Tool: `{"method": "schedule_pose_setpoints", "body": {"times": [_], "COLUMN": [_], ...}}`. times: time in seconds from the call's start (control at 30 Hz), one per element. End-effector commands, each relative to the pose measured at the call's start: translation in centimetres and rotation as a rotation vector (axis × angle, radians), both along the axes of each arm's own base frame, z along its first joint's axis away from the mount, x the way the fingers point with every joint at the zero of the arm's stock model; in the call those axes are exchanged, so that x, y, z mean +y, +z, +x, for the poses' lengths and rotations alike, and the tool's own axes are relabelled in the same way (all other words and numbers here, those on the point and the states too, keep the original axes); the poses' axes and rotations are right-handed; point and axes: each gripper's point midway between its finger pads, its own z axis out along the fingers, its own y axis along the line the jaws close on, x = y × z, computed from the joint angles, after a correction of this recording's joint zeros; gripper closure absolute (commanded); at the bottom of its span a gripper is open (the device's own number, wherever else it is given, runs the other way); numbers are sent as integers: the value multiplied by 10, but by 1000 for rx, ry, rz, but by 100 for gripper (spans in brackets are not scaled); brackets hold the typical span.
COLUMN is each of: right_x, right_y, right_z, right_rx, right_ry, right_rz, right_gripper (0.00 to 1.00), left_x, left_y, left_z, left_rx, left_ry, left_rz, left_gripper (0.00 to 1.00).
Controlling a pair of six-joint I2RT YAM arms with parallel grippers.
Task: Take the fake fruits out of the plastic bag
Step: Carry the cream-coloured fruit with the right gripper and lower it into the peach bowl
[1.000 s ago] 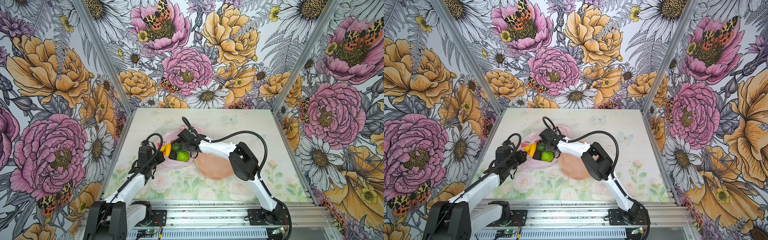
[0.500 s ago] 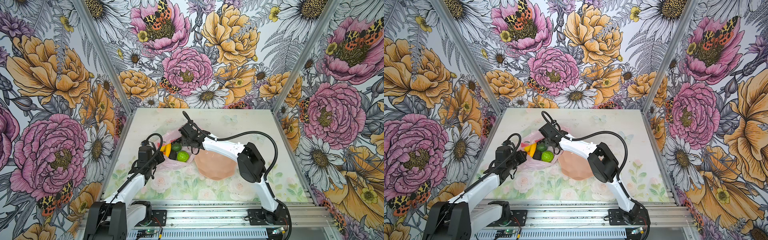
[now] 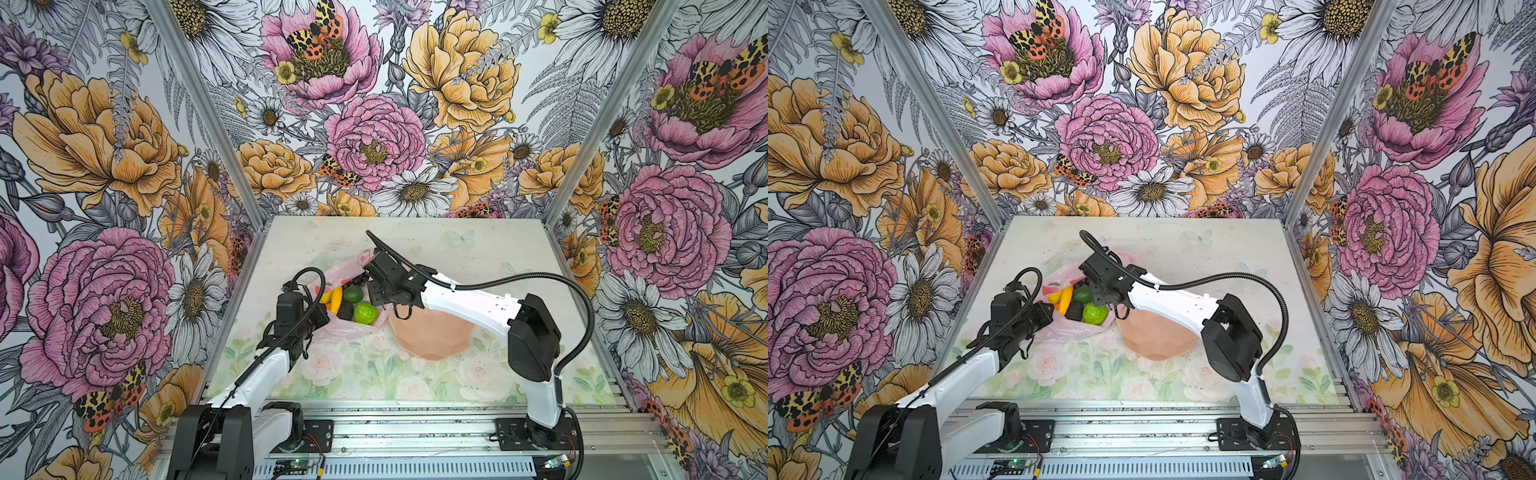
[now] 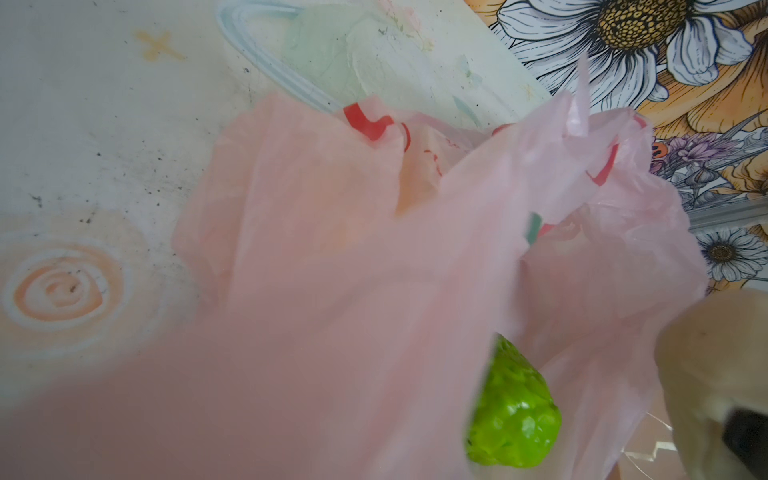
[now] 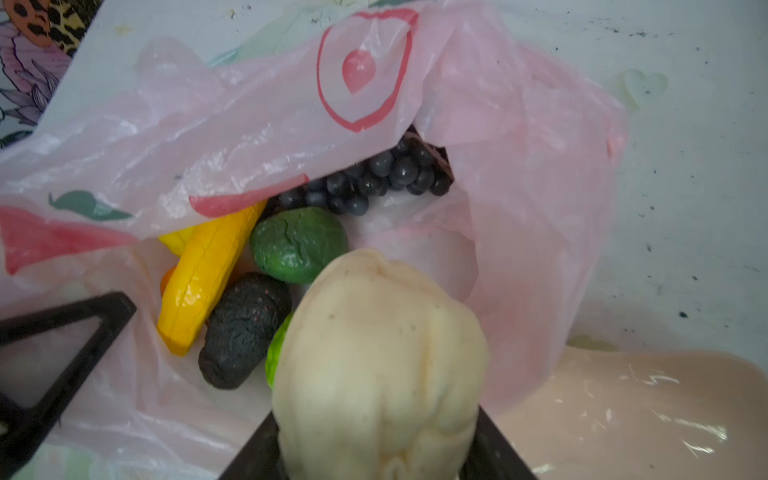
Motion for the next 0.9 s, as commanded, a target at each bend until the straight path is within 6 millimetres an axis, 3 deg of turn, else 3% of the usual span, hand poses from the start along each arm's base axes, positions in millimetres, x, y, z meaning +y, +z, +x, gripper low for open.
{"method": "schedule_pose_setpoints", "body": {"times": [0.0, 0.23, 0.37, 0.87], "right_x": [-35, -100, -131, -159], "right_y": [9, -20, -40, -65], "right_z": [-26, -70, -83, -79], "right_rx": [28, 181, 255, 374], "right_ry": [62, 134, 160, 226], "right_rz": [-83, -321, -502, -651], "right_gripper": [46, 46, 46, 46], "left_x": [-1, -1, -1, -2], "left_y": [4, 4, 5, 6], "left_z": [1, 1, 1, 0], "left_rx": [-33, -33, -33, -38], "left_ry": [-13, -12, -12, -13], "left_rz": [23, 26, 31, 35], "left_gripper": [83, 83, 83, 83]}}
